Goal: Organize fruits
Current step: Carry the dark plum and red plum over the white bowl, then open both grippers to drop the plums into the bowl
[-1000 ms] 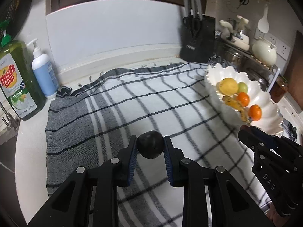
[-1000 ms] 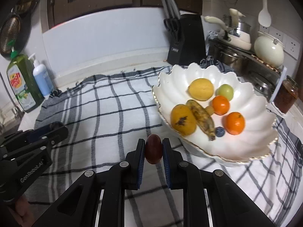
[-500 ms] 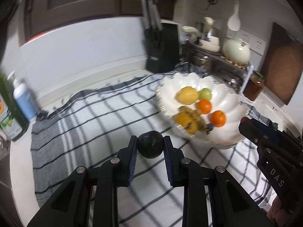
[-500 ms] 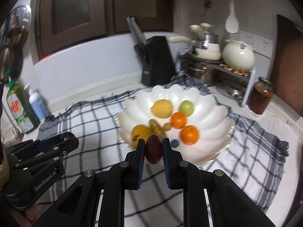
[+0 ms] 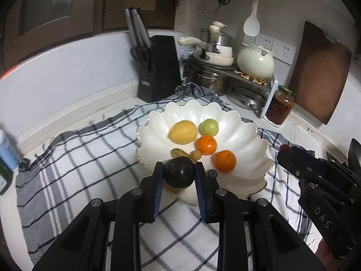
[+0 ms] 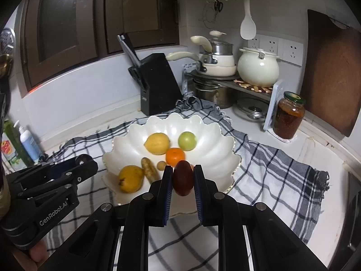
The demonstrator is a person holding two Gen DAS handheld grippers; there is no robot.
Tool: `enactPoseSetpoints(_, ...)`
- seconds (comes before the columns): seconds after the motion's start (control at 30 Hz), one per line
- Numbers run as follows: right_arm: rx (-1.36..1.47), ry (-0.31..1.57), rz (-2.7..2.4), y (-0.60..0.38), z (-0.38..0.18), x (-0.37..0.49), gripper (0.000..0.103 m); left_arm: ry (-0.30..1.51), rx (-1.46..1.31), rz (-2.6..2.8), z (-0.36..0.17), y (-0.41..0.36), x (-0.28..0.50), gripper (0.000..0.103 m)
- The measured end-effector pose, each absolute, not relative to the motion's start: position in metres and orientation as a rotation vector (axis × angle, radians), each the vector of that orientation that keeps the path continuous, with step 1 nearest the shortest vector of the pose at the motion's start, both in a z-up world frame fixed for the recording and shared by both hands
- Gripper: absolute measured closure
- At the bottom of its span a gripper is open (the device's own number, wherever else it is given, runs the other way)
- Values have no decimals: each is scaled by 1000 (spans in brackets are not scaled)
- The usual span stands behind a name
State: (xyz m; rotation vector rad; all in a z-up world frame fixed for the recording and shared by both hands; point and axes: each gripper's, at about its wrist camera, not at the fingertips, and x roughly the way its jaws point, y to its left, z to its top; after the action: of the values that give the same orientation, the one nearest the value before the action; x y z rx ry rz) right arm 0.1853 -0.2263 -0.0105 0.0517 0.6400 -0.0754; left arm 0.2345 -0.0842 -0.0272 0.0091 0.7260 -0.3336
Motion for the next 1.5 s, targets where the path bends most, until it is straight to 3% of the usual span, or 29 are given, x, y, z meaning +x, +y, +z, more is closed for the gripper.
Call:
enactPoseSetpoints(0.97,98,739,-58,-258,-63,247,83,803,46,-363,-70,-123,297,74)
enactPoseSetpoints(1.03,104,739,-61,-259,-63,247,83,809,45,-363,-71,-123,298,69)
enactPoseSetpoints(1.07,104,740,-64,-259,-63,247,82,810,45,-358,-71,-122,298,58)
enactPoseSetpoints(1.13,104,741,-68,-259,-63,247,77,800,46,-345,-70,-121,296,51)
enactPoseSetpoints(1.2,103,736,-83,-260,-62,245,59,797,49,-342,-69,-121,295,48)
enactPoseSetpoints(1.4,108,702,-134,-262,-54,234,22,770,79,-298,-61,-116,284,31)
enactPoseSetpoints(1.5,83,689,-165,-259,-48,228,15,757,81,-278,-55,-110,278,24)
